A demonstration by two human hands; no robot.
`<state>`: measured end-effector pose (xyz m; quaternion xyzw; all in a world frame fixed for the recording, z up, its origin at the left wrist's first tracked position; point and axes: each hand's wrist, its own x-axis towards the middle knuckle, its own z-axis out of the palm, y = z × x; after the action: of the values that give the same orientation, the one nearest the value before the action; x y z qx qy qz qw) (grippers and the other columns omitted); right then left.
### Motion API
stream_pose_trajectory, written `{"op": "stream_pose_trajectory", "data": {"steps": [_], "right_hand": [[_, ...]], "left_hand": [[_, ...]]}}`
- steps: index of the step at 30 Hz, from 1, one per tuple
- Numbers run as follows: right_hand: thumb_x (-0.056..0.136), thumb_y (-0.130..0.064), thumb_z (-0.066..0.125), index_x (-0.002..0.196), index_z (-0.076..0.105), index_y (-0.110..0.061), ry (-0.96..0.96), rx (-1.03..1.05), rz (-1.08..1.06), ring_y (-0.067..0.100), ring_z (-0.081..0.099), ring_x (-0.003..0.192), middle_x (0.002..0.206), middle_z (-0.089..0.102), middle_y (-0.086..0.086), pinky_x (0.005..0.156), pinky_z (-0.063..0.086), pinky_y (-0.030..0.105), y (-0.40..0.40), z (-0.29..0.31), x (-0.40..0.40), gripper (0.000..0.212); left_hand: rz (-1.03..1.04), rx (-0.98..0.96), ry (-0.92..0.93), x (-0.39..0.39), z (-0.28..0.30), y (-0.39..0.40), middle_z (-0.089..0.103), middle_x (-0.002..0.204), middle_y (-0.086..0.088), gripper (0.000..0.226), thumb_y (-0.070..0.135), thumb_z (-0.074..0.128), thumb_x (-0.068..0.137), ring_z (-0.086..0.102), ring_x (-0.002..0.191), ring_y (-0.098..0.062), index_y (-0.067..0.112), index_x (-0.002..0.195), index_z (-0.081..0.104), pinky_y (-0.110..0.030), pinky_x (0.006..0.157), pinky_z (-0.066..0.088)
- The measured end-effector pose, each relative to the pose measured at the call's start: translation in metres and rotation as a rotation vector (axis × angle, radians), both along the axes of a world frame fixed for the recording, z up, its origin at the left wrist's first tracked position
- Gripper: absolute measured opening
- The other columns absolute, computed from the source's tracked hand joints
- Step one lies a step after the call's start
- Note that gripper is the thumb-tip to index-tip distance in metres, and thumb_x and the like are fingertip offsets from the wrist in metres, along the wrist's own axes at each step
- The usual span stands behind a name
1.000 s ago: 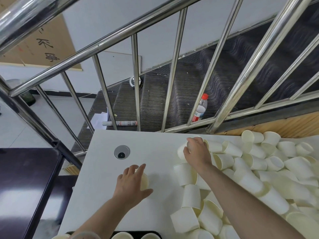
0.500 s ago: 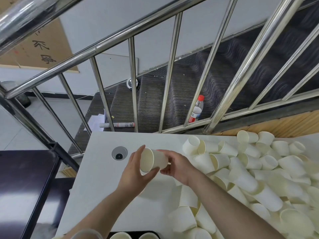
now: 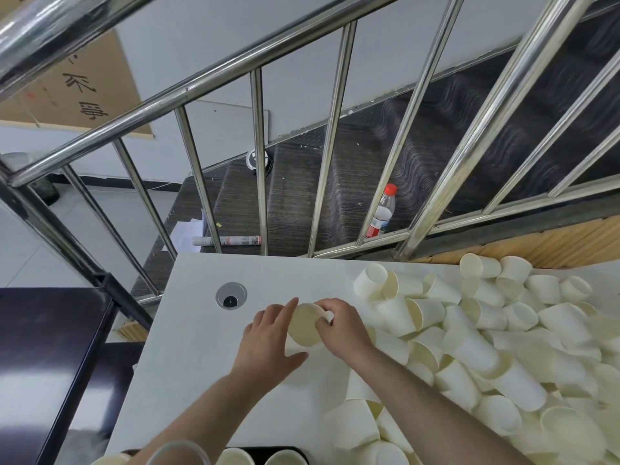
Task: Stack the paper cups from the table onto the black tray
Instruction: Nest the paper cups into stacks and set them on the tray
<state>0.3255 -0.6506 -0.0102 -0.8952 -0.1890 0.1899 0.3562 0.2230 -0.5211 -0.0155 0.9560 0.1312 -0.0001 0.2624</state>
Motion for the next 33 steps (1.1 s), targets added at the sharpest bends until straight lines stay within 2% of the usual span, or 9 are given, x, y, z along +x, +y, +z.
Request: {"op": "stream_pose_trajectory", "data": {"steps": [2,6,10,13,17,21,26,33], "right_hand": [[0.090,-0.005,0.050,0.115,0.065,-0.015,0.003,-0.095,0.019,0.016,0.059,0.102,0.111,0.066,-0.002,0.083,0.045,0.022,-0.004,-0.002,0.001,0.030],[0.089,-0.003,0.045,0.112,0.064,-0.015,0.052,-0.229,0.085,0.020,0.059,0.103,0.113,0.066,0.001,0.084,0.047,0.028,-0.006,-0.012,0.001,0.033],[0.091,-0.008,0.042,0.123,0.058,-0.017,0.045,-0.319,0.098,0.022,0.054,0.112,0.123,0.059,0.004,0.093,0.046,0.033,-0.006,-0.020,0.000,0.037],[0.095,-0.020,0.041,0.136,0.048,-0.020,-0.014,-0.392,0.131,0.024,0.051,0.119,0.133,0.052,0.002,0.094,0.045,0.034,-0.005,-0.016,-0.003,0.041],[0.090,-0.036,0.047,0.145,0.032,-0.021,-0.140,-0.443,0.248,0.023,0.034,0.131,0.145,0.035,0.001,0.099,0.041,0.037,-0.004,-0.007,-0.009,0.059],[0.084,-0.046,0.059,0.151,0.015,-0.028,-0.115,-0.490,0.415,0.023,0.016,0.141,0.156,0.013,-0.002,0.105,0.039,0.040,-0.002,-0.010,-0.014,0.082],[0.086,-0.022,0.061,0.149,0.025,-0.024,-0.138,-0.478,0.433,0.025,0.032,0.132,0.147,0.028,0.001,0.101,0.042,0.035,-0.002,-0.013,-0.019,0.073],[0.079,-0.023,0.064,0.142,0.035,-0.026,-0.177,-0.339,0.314,0.020,0.036,0.126,0.137,0.034,-0.002,0.097,0.045,0.035,-0.007,0.012,-0.047,0.069]], "left_hand": [[0.006,0.081,0.136,-0.002,-0.001,0.003,0.027,0.146,0.003,0.094,0.053,0.065,0.079,0.027,0.135,-0.021,0.029,0.151,0.009,-0.033,0.107,0.030],[0.022,0.144,0.324,-0.007,-0.005,0.008,0.016,0.153,-0.004,0.091,0.052,0.064,0.080,0.016,0.142,-0.025,0.027,0.150,0.011,-0.037,0.110,0.027],[0.038,0.132,0.372,-0.010,-0.008,0.010,0.017,0.152,-0.005,0.083,0.041,0.065,0.080,0.021,0.140,-0.025,0.026,0.146,0.018,-0.036,0.104,0.037],[0.046,0.115,0.384,-0.011,-0.009,0.013,0.020,0.149,-0.004,0.076,0.031,0.062,0.082,0.028,0.135,-0.024,0.025,0.145,0.021,-0.034,0.098,0.042],[0.050,0.112,0.376,-0.013,-0.008,0.014,0.030,0.141,-0.001,0.071,0.023,0.058,0.083,0.034,0.130,-0.022,0.024,0.144,0.024,-0.031,0.093,0.045],[0.054,0.114,0.337,-0.017,-0.006,0.014,0.033,0.137,0.000,0.069,0.022,0.057,0.082,0.036,0.126,-0.021,0.024,0.143,0.026,-0.029,0.089,0.045],[0.059,0.100,0.244,-0.028,0.003,0.016,0.032,0.139,0.003,0.070,0.023,0.056,0.082,0.035,0.126,-0.020,0.026,0.145,0.024,-0.028,0.089,0.045],[0.069,-0.004,0.047,-0.066,0.020,0.022,0.028,0.145,0.004,0.074,0.031,0.058,0.085,0.032,0.130,-0.019,0.026,0.149,0.022,-0.028,0.095,0.044]]}}
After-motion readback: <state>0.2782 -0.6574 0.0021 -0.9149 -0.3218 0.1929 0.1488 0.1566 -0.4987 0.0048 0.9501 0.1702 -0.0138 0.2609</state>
